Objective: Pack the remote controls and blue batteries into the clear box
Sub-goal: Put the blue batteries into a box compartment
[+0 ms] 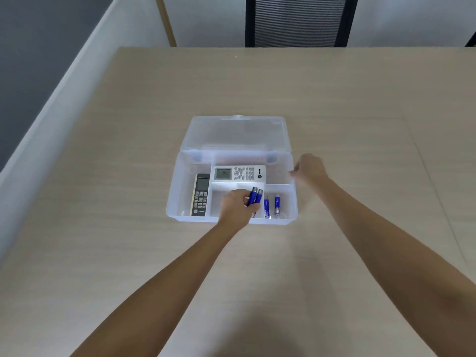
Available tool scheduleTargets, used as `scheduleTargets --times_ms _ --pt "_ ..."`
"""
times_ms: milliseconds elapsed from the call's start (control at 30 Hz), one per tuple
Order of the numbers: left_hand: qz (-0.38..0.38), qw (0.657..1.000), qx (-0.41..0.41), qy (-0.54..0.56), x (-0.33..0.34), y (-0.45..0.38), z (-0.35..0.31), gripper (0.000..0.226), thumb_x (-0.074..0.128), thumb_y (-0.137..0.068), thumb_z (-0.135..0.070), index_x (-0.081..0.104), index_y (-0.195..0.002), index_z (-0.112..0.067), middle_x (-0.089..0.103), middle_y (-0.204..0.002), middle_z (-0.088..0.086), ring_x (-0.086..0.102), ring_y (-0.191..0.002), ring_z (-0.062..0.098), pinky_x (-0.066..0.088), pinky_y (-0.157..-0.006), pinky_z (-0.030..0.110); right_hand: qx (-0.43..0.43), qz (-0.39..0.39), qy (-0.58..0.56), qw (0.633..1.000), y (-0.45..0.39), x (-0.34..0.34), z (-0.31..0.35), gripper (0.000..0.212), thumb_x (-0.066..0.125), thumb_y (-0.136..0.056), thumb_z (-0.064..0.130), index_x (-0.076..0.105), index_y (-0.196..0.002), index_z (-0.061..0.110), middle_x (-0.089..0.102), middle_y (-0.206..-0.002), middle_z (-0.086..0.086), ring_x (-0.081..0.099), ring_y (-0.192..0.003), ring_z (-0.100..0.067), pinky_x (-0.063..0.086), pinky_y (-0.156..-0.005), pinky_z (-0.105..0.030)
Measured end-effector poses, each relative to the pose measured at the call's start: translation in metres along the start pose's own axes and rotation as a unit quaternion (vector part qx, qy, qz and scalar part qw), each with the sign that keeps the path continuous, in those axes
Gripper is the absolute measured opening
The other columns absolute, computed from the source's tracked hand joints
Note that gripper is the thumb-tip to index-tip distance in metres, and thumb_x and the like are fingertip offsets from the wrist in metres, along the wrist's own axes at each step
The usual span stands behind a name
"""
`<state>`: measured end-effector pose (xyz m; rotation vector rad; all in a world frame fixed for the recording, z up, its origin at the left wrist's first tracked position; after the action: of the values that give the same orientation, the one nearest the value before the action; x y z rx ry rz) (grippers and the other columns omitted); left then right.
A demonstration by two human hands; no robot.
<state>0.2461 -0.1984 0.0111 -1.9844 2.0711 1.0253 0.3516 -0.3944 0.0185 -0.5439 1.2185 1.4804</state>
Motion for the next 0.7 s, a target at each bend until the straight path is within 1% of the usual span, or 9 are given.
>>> scheduleTargets --times_ms 67,100,167,267,333,400,533,633,700 --pt "0.024 0.999 0.025 -0.040 0.022 -0.005 -0.018 0.031 0.066 -0.082 -0.006 0.059 -0.112 -0.004 0.071 -0.091 0.018 0.063 -0.067 0.029 0.057 -0.064 0.035 0.004 0.037 0.004 0.999 -0.003 -0.002 -0.008 0.024 0.069 -0.078 0.024 0.064 -0.086 0.002 0.058 -0.077 -0.010 0.064 -0.083 -0.030 0.049 -0.074 -0.032" --pt "0.021 0.995 0.045 -0.081 0.029 -0.008 -0.027 0.030 0.062 -0.083 -0.004 0.053 -0.113 -0.004 0.068 -0.087 0.017 0.060 -0.067 0.031 0.053 -0.056 0.034 0.005 0.080 -0.008 0.997 -0.004 0.006 -0.012 0.021 0.067 -0.081 0.024 0.061 -0.076 0.004 0.058 -0.072 -0.011 0.063 -0.076 -0.029 0.051 -0.082 -0.035" --pt "0.015 0.980 0.077 -0.185 0.038 -0.015 -0.045 0.029 0.051 -0.085 0.001 0.044 -0.112 -0.006 0.056 -0.083 0.015 0.054 -0.070 0.033 0.043 -0.051 0.033 0.014 0.127 -0.037 0.991 -0.009 0.021 -0.017 0.035 0.062 -0.083 0.019 0.048 -0.052 0.011 0.055 -0.060 -0.011 0.058 -0.065 -0.026 0.053 -0.085 -0.037" --pt "0.040 0.944 0.092 -0.315 0.060 -0.022 -0.062 0.037 0.045 -0.086 0.008 0.043 -0.121 -0.004 0.060 -0.098 0.021 0.061 -0.094 0.040 0.050 -0.069 0.044 0.011 0.122 -0.009 0.992 -0.014 0.021 -0.016 0.041 0.056 -0.083 0.020 0.039 -0.046 0.017 0.054 -0.056 -0.007 0.052 -0.061 -0.023 0.048 -0.070 -0.027" --pt "0.068 0.928 0.071 -0.359 0.077 -0.023 -0.057 0.040 0.049 -0.086 0.008 0.044 -0.125 -0.003 0.059 -0.117 0.021 0.059 -0.110 0.037 0.052 -0.084 0.042 0.003 0.119 0.003 0.993 -0.015 0.019 -0.015 0.039 0.055 -0.083 0.023 0.042 -0.046 0.016 0.056 -0.054 -0.004 0.053 -0.060 -0.022 0.047 -0.072 -0.026" --pt "0.088 0.926 0.039 -0.365 0.088 -0.024 -0.047 0.041 0.053 -0.086 0.007 0.045 -0.126 -0.001 0.054 -0.126 0.019 0.056 -0.118 0.034 0.050 -0.092 0.039 -0.015 0.119 0.010 0.993 -0.016 0.021 -0.016 0.038 0.055 -0.081 0.024 0.048 -0.045 0.015 0.056 -0.050 -0.002 0.053 -0.055 -0.020 0.049 -0.076 -0.027" --pt "0.091 0.933 0.007 -0.349 0.092 -0.025 -0.042 0.039 0.055 -0.088 0.003 0.045 -0.125 -0.001 0.053 -0.128 0.017 0.055 -0.121 0.032 0.049 -0.094 0.037 -0.017 0.112 0.012 0.994 -0.021 0.025 -0.020 0.036 0.057 -0.080 0.025 0.054 -0.047 0.012 0.056 -0.046 -0.001 0.051 -0.048 -0.018 0.050 -0.076 -0.028" --pt "0.091 0.941 0.015 -0.325 0.086 -0.022 -0.046 0.029 0.055 -0.091 -0.005 0.050 -0.119 -0.002 0.057 -0.123 0.018 0.058 -0.114 0.034 0.051 -0.085 0.036 -0.008 0.123 0.025 0.992 -0.023 0.023 -0.017 0.038 0.058 -0.079 0.023 0.052 -0.043 0.011 0.052 -0.046 -0.001 0.048 -0.048 -0.017 0.044 -0.069 -0.025" --pt "0.061 0.962 0.048 -0.261 0.068 -0.015 -0.045 0.022 0.053 -0.093 -0.015 0.055 -0.112 -0.005 0.063 -0.113 0.018 0.062 -0.101 0.034 0.051 -0.077 0.038 0.004 0.121 0.008 0.993 -0.030 0.026 -0.015 0.022 0.062 -0.075 0.018 0.060 -0.056 0.008 0.053 -0.052 -0.003 0.052 -0.058 -0.022 0.042 -0.068 -0.027"
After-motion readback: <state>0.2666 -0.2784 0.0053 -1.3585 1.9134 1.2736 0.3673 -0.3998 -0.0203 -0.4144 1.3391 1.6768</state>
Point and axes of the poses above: each hand's wrist, its own y-axis away from the middle knuckle, its own x-axis out of the palm, z = x × y, the point moved 7 cm from there along -y, towards the middle knuckle
